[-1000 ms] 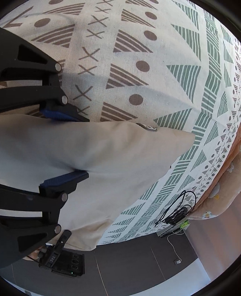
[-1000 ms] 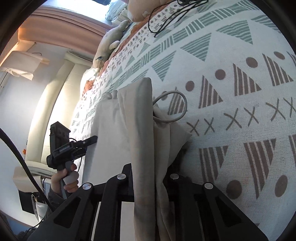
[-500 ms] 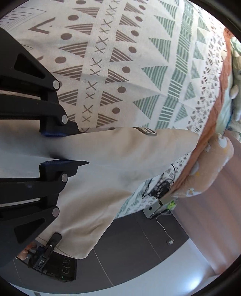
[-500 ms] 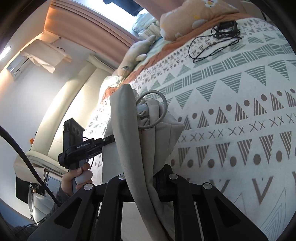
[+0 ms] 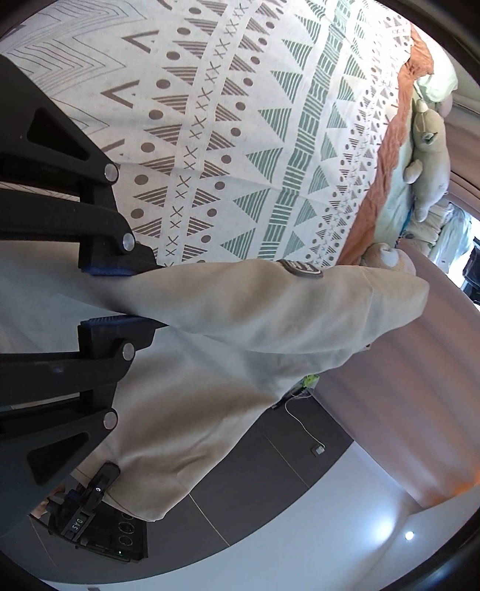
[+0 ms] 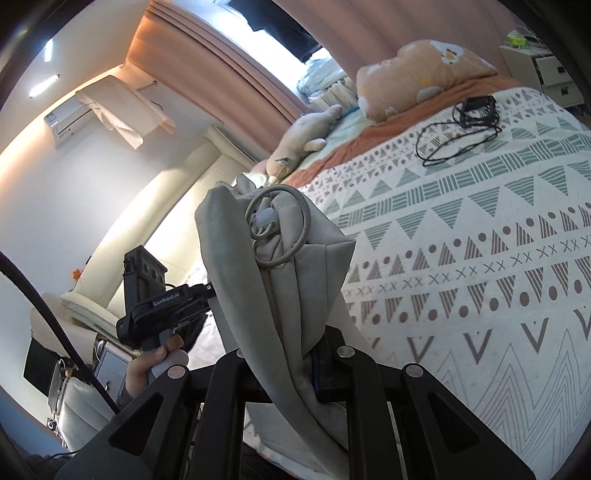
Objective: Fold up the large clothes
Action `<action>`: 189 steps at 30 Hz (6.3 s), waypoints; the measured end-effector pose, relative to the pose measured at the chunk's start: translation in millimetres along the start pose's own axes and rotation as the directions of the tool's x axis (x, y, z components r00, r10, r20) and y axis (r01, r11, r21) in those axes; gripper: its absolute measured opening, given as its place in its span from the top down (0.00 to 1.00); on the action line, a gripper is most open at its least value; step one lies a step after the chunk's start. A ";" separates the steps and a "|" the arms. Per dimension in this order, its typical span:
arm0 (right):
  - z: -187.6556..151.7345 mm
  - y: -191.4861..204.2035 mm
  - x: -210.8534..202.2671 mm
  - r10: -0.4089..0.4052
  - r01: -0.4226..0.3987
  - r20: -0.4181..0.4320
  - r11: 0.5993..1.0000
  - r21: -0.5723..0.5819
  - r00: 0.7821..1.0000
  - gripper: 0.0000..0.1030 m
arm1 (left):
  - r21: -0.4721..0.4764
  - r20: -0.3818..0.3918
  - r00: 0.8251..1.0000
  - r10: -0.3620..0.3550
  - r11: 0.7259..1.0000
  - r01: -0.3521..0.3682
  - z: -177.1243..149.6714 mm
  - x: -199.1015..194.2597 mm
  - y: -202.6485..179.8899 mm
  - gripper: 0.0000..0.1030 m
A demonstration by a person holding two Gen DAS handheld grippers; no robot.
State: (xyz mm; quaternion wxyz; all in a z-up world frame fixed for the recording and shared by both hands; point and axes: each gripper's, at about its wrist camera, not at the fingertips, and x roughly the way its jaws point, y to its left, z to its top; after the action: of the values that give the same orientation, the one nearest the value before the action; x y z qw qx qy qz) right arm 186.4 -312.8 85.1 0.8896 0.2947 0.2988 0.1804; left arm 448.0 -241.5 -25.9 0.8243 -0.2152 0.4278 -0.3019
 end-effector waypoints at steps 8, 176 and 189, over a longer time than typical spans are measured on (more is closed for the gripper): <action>-4.2 48.2 -8.6 0.042 -0.039 0.036 0.995 -0.094 0.998 0.91 | 0.028 0.108 0.993 -0.042 0.999 0.039 1.4 -76.5 -5.0 0.84; -34.5 184.7 551.2 0.115 -0.278 -0.426 0.897 -0.343 0.897 0.08 | -0.471 0.302 0.572 0.762 0.641 -0.606 -102.3 -471.3 444.8 0.06; -27.8 184.7 418.9 -0.044 -0.097 -0.242 0.836 -0.541 0.969 0.00 | -0.367 0.376 0.600 0.706 0.708 -0.603 -110.4 -461.8 372.1 0.06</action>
State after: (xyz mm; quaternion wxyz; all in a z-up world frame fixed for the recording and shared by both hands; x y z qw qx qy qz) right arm 458.8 47.6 5.7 0.8901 0.0070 0.3379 0.3056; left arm 263.9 332.6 -48.1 0.9304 -0.1940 0.2808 0.1333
